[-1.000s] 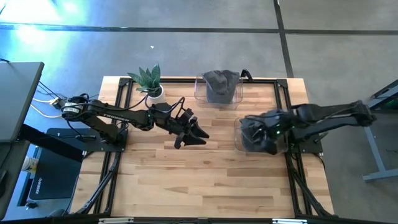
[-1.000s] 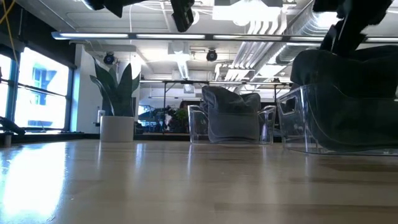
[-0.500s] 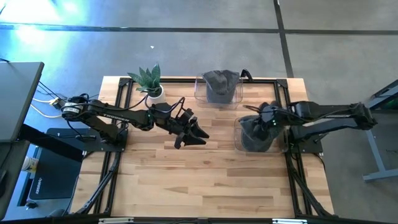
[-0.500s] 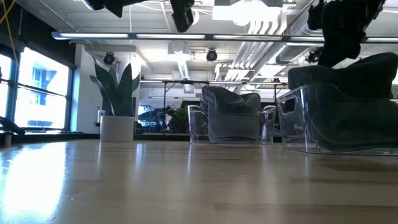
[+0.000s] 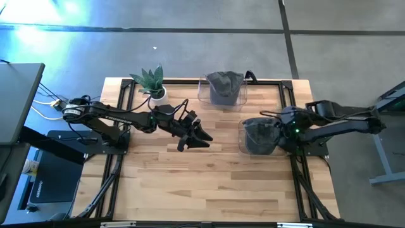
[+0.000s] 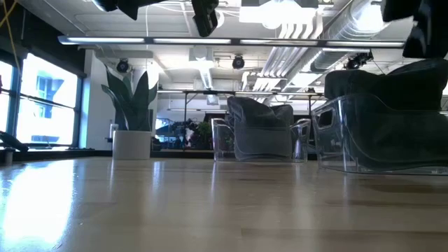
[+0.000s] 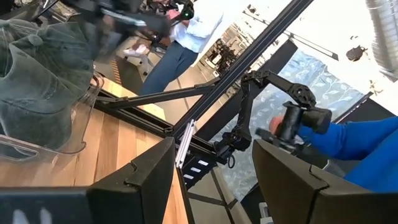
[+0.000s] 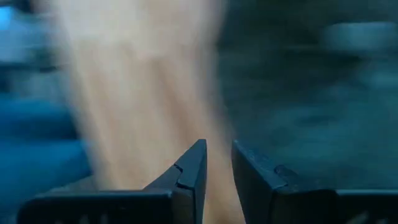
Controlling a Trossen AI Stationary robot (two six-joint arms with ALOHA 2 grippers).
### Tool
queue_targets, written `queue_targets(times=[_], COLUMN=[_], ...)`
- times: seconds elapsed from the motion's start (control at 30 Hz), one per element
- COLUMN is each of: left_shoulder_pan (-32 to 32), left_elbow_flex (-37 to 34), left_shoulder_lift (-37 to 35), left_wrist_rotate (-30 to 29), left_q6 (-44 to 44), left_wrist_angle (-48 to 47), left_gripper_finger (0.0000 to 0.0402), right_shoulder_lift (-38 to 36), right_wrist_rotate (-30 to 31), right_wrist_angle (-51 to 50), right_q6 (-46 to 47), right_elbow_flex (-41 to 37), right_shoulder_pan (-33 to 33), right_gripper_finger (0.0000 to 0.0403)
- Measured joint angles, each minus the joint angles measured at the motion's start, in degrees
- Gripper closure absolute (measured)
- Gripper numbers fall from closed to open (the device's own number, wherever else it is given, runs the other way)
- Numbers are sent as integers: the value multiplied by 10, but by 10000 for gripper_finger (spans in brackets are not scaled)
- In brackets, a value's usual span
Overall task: Pick & Place hat
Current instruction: Put the black cap into the bottom transparent bin
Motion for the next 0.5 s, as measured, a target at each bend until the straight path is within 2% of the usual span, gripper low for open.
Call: queue_targets(times=[0.17, 0.27, 0.4, 0.5], left_shoulder_pan=[0, 0, 0, 0], left_elbow_flex=[0, 0, 0, 0], left_shoulder_lift=[0, 0, 0, 0], left_wrist_rotate=[-1, -1, -1, 0], left_q6=[1, 1, 1, 1], left_wrist_angle=[0, 0, 0, 0], left_gripper_finger=[190, 190, 190, 190], right_shoulder_lift=[4, 4, 4, 4], right_wrist_rotate=[221, 298, 311, 254], right_wrist_angle=[-57, -56, -52, -9], right_q6=[39, 72, 90, 72], right_elbow_flex=[-3, -3, -2, 11], right_shoulder_pan=[-1, -1, -1, -1], right_gripper_finger=[348, 358, 370, 378])
